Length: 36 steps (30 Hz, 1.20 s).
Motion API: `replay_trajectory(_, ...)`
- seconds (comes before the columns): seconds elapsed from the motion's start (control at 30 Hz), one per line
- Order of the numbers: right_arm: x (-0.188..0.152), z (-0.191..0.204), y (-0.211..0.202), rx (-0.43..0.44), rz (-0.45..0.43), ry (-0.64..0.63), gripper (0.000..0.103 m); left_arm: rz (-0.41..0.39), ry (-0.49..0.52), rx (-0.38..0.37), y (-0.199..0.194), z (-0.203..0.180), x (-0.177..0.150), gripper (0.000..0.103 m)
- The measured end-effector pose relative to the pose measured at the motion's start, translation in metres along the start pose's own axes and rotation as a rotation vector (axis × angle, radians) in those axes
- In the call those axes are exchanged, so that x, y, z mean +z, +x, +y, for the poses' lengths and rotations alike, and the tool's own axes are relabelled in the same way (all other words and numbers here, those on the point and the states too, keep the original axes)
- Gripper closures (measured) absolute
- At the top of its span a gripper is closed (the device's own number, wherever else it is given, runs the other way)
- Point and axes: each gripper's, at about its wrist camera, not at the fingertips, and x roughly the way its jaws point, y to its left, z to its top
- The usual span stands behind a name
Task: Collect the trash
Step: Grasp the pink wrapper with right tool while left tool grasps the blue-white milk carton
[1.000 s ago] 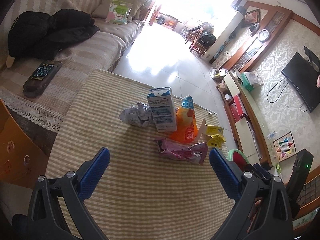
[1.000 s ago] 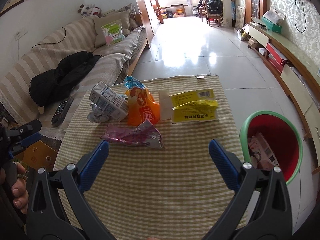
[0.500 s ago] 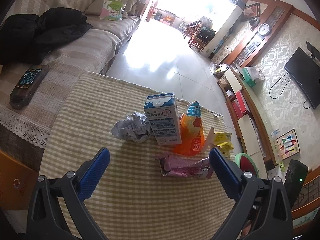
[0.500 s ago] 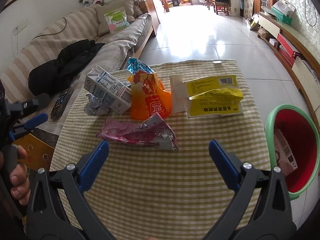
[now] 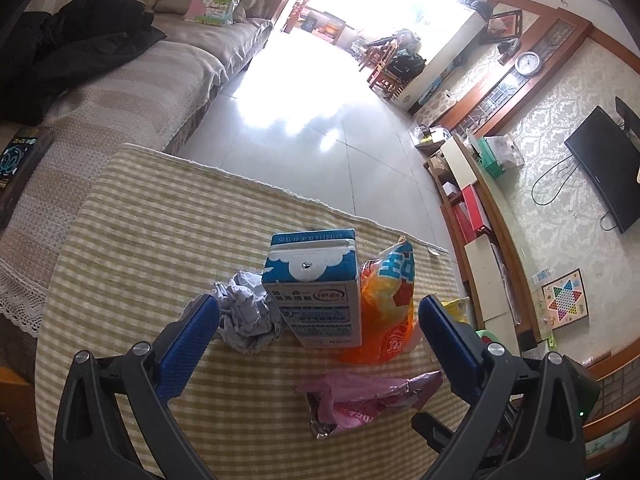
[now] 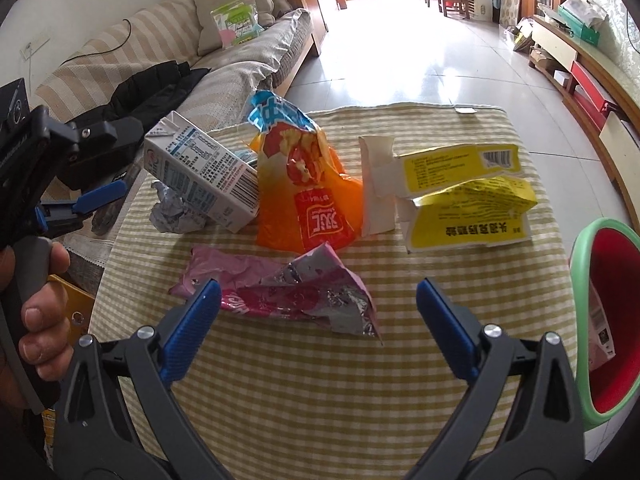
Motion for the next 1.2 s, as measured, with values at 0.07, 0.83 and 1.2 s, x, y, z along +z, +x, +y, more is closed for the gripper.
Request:
replay_trajectory(0.07,-0.001,-0.001,0.003,0.002,0.006,0.002,0.009,0.006,-0.002,-0.001,0.006,0.000,0.001,0.008)
replay_trajectory(0.83,-0.003,-0.007,0.023,0.052,0.059,0.020,0.034,0.018,0.048,0.021,0.031,-0.013,0.021,0.041)
replay_trajectory(1.2,-0.008,0.002,0.028,0.080,0.097,-0.018,0.090,0.024,0.043,0.006,0.027,-0.012,0.014,0.053)
